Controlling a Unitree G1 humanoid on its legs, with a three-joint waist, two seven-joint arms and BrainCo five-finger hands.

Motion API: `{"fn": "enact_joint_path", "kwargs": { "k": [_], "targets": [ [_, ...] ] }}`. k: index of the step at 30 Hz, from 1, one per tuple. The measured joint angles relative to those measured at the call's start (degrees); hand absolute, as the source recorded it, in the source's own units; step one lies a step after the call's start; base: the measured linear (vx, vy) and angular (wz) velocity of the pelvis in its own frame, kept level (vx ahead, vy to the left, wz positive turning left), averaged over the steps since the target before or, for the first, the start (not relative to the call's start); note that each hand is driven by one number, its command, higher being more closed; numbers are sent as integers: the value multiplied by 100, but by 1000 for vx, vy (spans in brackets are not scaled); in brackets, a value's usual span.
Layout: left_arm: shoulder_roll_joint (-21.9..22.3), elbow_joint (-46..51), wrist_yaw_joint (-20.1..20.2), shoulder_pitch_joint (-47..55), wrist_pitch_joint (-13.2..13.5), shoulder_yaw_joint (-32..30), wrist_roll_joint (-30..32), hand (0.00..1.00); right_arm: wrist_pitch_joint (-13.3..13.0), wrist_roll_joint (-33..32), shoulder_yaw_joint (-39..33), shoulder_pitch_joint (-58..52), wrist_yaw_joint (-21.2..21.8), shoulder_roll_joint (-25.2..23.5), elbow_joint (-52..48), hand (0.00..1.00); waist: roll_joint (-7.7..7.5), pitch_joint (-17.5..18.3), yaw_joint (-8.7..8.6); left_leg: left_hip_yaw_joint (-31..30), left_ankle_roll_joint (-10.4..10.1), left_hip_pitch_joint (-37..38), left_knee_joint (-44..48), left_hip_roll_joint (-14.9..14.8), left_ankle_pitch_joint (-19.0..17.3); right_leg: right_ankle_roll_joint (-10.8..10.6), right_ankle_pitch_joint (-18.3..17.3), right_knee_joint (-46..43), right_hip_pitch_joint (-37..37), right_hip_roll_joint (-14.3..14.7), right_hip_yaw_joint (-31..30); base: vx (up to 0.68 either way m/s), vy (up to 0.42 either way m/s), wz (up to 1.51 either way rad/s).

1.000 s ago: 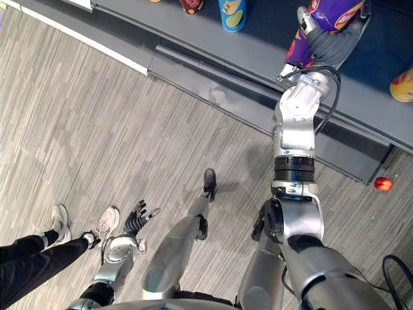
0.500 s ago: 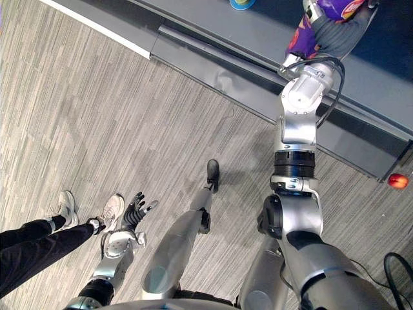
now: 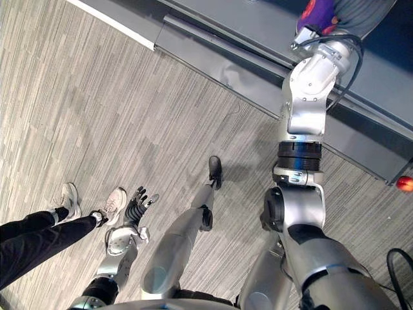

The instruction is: Put the gum and the chips on the shelf.

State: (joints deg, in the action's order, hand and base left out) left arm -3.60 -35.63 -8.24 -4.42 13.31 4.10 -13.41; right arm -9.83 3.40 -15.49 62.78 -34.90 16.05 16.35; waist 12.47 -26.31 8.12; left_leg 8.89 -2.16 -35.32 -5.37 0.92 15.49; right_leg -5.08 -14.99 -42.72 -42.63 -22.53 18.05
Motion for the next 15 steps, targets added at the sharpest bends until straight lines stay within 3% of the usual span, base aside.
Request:
{"fn": "enact_joint_path", "kwargs": {
  "k": [15],
  "targets": [
    [164,234,97,1,30,1,-216,0,118,44,30,-15,-115,351,0,100,-9,-4,-17,208,30,-95,1,25,18,6,-3,-186,-233,-80,-139,-20,-61,0]
  ]
}}
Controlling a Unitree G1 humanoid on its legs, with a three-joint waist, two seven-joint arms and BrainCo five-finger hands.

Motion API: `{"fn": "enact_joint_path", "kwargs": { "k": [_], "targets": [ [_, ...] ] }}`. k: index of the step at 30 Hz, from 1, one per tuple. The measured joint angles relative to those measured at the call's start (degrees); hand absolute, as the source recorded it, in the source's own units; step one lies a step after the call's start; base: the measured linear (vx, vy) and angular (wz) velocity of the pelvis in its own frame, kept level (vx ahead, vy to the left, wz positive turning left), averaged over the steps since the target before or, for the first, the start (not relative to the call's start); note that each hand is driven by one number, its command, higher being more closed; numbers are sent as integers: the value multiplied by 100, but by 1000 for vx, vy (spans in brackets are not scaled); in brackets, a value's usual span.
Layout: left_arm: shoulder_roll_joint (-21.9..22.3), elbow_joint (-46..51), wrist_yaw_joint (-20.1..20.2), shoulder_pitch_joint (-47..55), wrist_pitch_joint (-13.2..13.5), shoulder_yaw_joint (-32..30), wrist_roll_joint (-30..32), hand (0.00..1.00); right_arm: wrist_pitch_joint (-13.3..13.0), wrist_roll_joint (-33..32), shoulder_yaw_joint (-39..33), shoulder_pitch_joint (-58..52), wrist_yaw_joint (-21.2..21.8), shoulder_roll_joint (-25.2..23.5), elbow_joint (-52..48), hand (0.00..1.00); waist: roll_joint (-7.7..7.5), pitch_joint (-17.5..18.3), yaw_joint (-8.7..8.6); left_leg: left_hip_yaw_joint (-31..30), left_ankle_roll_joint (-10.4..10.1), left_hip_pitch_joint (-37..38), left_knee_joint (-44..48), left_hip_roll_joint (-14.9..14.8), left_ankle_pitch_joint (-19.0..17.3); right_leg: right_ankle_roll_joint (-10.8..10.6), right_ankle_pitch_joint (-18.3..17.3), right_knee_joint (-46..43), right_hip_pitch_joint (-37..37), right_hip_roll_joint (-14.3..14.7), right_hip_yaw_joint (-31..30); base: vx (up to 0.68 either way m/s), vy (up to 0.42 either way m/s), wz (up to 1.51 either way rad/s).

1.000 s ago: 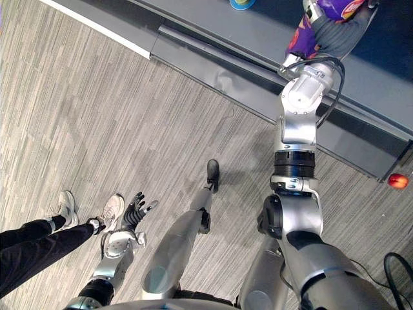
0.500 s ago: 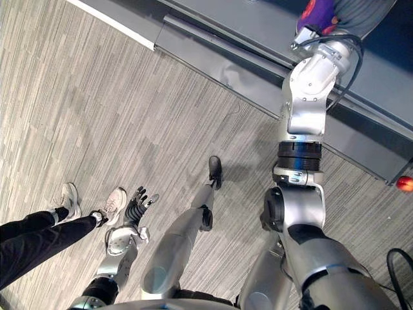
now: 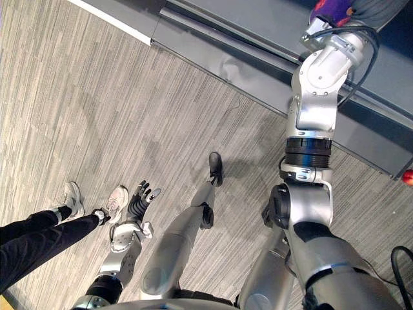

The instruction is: Put the gum and the chips on the shelf.

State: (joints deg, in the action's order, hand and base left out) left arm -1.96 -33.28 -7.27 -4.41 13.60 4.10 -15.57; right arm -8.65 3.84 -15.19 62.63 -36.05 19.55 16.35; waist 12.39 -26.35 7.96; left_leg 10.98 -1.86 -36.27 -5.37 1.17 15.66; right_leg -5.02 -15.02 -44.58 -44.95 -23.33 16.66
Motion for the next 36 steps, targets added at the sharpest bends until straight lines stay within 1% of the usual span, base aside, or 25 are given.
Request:
{"fn": "enact_joint_path", "kwargs": {
  "k": [3,5,15,16,18,22,24,26,29,35,36],
  "targets": [
    [8,0,21,0,0,0,-35,0,0,17,0,-2,-4,22,1,100,0,0,-1,104,0,-1,0,-18,0,0,0,1,-8,-2,-10,-23,-51,-1],
    [20,0,22,0,0,-2,-181,0,1,17,0,-6,-6,22,9,100,-1,0,0,116,0,-8,0,-24,0,0,0,0,-21,0,-10,-23,-56,-2],
    [182,118,72,24,1,-4,-221,0,44,16,32,-51,-19,37,67,100,-3,1,-7,249,23,-46,1,-35,18,0,0,-10,-107,4,-71,-20,-49,-2],
    [182,118,83,24,1,-5,-221,0,43,16,62,-51,-19,43,86,0,-4,1,-9,257,23,-46,0,-35,17,0,0,-9,-111,5,-77,-30,-55,-1],
    [181,118,83,24,1,-6,-221,0,42,16,133,-52,-15,65,109,0,-4,1,-8,273,23,-47,0,-37,16,0,0,-8,-119,6,-89,-31,-49,-2],
    [182,119,84,25,1,-23,-224,0,42,12,281,-80,11,69,238,0,-103,15,-6,377,24,-74,0,-54,15,0,0,13,-177,21,-128,-30,-41,-6],
    [182,121,84,25,1,-25,-231,0,42,10,276,-110,11,72,238,0,-126,18,-7,408,28,-87,0,-64,12,0,0,55,-177,33,-128,-30,-40,-3],
    [182,128,88,26,1,-25,-250,0,42,2,276,-127,30,72,238,0,-128,17,-12,414,43,-99,1,-70,1,0,0,78,-177,39,-128,-27,-36,-1],
    [183,196,93,26,1,-29,-454,0,42,-24,283,-178,39,64,238,0,-133,15,-9,428,68,-175,146,-94,-17,0,0,92,-177,45,-129,-28,-43,0],
    [183,219,92,51,1,-51,-454,0,41,-32,511,-383,101,-122,230,0,-270,22,-22,497,108,-214,306,-208,-54,1,1,260,-102,159,-141,-30,-48,-9],
    [183,221,92,71,1,-59,-454,0,41,-32,508,-426,137,-225,223,0,-305,15,-57,530,115,-213,358,-226,-74,1,1,269,-78,169,-141,-31,-31,-6]
  ]
}}
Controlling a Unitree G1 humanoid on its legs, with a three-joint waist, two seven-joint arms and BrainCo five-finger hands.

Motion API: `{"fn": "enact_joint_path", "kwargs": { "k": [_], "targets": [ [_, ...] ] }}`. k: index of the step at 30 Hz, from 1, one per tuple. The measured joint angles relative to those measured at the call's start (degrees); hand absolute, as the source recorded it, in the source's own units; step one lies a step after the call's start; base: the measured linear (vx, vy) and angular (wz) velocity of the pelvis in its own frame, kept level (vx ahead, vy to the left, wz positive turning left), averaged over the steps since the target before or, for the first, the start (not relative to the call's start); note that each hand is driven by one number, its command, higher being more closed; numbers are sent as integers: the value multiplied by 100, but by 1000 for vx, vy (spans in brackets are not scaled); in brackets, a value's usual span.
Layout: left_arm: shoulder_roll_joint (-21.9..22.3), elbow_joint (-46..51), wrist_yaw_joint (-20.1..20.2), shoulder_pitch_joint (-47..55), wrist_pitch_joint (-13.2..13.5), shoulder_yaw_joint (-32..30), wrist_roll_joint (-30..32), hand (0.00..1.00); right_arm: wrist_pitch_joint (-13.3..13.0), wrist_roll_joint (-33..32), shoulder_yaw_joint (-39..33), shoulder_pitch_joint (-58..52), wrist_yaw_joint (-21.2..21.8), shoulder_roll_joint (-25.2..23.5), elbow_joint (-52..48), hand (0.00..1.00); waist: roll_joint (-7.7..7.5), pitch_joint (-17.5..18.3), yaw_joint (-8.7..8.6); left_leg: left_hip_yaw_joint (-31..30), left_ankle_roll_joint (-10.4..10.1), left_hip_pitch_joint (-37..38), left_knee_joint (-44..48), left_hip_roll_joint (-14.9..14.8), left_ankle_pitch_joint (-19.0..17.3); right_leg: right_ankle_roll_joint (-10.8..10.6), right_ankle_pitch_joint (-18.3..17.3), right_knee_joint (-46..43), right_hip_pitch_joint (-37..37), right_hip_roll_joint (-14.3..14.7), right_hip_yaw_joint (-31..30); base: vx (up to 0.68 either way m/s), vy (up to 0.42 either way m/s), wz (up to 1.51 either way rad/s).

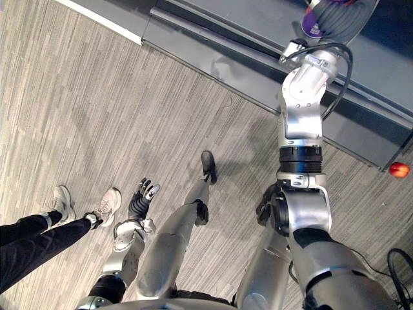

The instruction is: Put the gum and the chips on the shelf.

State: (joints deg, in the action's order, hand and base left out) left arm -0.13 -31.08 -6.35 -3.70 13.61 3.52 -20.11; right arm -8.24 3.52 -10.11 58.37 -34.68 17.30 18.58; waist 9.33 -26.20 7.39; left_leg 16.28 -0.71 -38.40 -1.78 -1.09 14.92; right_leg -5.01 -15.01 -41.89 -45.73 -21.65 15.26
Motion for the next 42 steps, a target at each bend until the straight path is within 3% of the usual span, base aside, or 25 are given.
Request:
{"fn": "enact_joint_path", "kwargs": {
  "k": [3,10,14,25,29,35,39,42],
  "targets": [
    [4,10,9,80,-8,-7,2,0,0,3,102,-146,35,-178,-42,0,-88,18,-100,27,9,3,72,-40,-16,0,0,75,50,37,3,-43,-33,-9],
    [2,-13,43,168,-22,-18,16,0,-5,2,330,-596,228,-314,-317,0,-104,19,-95,83,13,177,399,-236,-220,14,80,369,449,213,21,-47,-35,-12],
    [1,-173,46,181,-60,-71,71,0,-33,0,393,-902,323,-482,-556,0,-186,20,-157,128,4,361,502,-323,-267,2,129,504,707,298,17,5,-52,-11],
    [-49,-1261,62,177,-301,-343,389,0,-213,-14,619,-2758,826,-1035,-831,0,-454,58,-414,85,-126,1487,491,-575,-448,-20,274,1309,2144,712,101,75,-65,-11],
    [-298,-1800,89,186,-319,-414,826,0,-266,-12,994,-4014,1333,-1327,-1161,0,-667,308,-591,30,-182,1900,183,-622,-474,-50,415,1887,2651,920,152,113,-28,-10],
    [-477,-2611,185,394,-441,-1147,1329,0,-525,-36,1523,-5767,2259,-1374,-1611,0,-973,951,-754,36,-196,2446,-351,-531,-405,-201,667,2774,3318,1071,181,141,11,-3],
    [-506,-2828,232,598,-493,-1574,1656,0,-622,-487,1661,-6575,3034,-1385,-1251,0,-1059,1375,-740,-137,-264,2820,-362,-426,-465,-284,744,3161,3833,1069,166,172,-8,-3],
    [-485,-2851,280,732,-494,-1696,1698,0,-618,-700,1579,-6786,3346,-1392,-532,0,-1056,1576,-748,-135,-293,3012,-368,-428,-540,-289,759,3287,4060,1091,147,98,-16,-8]
  ]
}}
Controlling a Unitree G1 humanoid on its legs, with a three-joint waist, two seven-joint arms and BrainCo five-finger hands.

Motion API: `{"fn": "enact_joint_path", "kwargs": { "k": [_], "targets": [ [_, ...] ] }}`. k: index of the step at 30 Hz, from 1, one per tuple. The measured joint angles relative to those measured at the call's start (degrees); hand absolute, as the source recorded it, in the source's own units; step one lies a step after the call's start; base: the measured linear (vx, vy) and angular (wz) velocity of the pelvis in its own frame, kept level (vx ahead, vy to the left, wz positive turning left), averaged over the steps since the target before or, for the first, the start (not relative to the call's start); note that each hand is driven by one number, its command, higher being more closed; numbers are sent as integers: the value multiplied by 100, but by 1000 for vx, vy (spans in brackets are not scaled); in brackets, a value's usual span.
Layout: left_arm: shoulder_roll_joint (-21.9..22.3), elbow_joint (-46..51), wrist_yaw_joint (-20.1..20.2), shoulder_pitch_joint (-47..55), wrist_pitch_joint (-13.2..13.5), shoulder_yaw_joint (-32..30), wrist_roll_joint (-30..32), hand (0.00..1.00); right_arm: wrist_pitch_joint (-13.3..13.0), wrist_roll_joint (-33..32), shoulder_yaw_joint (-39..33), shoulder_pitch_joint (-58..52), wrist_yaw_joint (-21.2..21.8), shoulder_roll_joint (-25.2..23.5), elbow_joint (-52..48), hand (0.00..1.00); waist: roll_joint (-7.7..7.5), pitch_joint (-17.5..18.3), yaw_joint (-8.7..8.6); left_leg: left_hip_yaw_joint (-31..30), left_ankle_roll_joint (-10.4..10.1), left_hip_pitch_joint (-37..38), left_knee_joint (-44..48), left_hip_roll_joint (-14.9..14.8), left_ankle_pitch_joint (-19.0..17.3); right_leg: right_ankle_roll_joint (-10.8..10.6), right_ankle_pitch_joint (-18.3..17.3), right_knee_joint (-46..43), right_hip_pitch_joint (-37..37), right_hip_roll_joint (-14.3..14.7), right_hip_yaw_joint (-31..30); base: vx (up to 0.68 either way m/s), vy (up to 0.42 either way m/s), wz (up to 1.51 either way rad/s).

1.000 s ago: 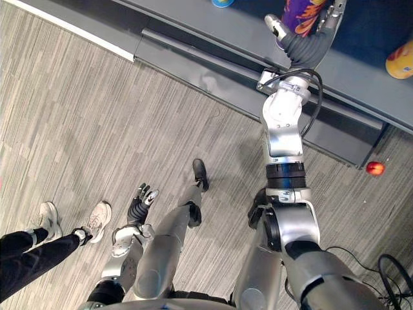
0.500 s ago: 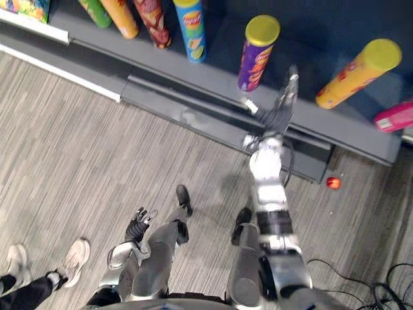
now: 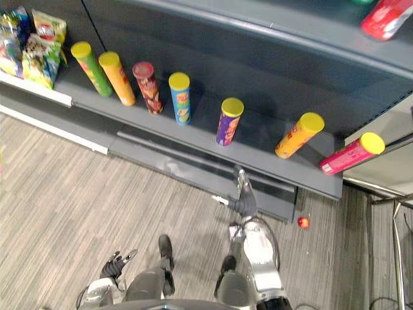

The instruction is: Put the gum and the chips on the shelf.

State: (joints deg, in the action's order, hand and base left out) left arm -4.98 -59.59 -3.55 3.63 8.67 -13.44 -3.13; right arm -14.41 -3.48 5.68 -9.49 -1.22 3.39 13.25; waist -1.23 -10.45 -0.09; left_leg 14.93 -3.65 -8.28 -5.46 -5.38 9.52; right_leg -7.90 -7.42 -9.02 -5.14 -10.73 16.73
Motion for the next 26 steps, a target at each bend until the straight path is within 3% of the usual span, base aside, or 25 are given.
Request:
{"fn": "enact_joint_path", "kwargs": {
  "k": [3,9,13,15,20,26],
  "targets": [
    [30,-139,7,36,-2,-129,130,0,100,-122,-409,-140,177,-91,1348,0,0,197,-1,6,-27,181,-36,-43,-68,12,7,98,197,57,-15,24,-3,-7],
    [38,-325,28,110,-33,-280,212,0,429,76,-1733,243,-37,-151,4301,0,13,423,-76,46,-68,396,-44,-145,-178,59,-7,234,406,174,-102,-13,0,-11],
    [89,-448,61,118,-88,-529,167,0,606,229,-2426,384,-125,-130,4990,0,4,542,-105,11,-47,484,-45,-146,-214,55,-13,301,560,166,-58,13,8,8],
    [110,-560,86,112,-177,-718,147,0,725,-2,-2792,351,-132,-151,5243,0,-7,574,-116,28,-44,562,-47,-127,-250,55,-11,359,663,155,-69,56,11,-2],
    [145,-656,140,113,-206,-850,92,0,906,-399,-3109,242,-141,-172,5510,0,-11,594,-126,88,-55,678,-48,-118,-320,84,13,440,772,157,-109,63,2,-6],
    [137,-697,165,109,-267,-828,96,0,1026,-406,-3233,280,-146,-176,5569,0,-5,622,-127,96,-93,750,-50,-99,-369,62,26,495,868,174,-99,68,-7,-1]
  ]
}}
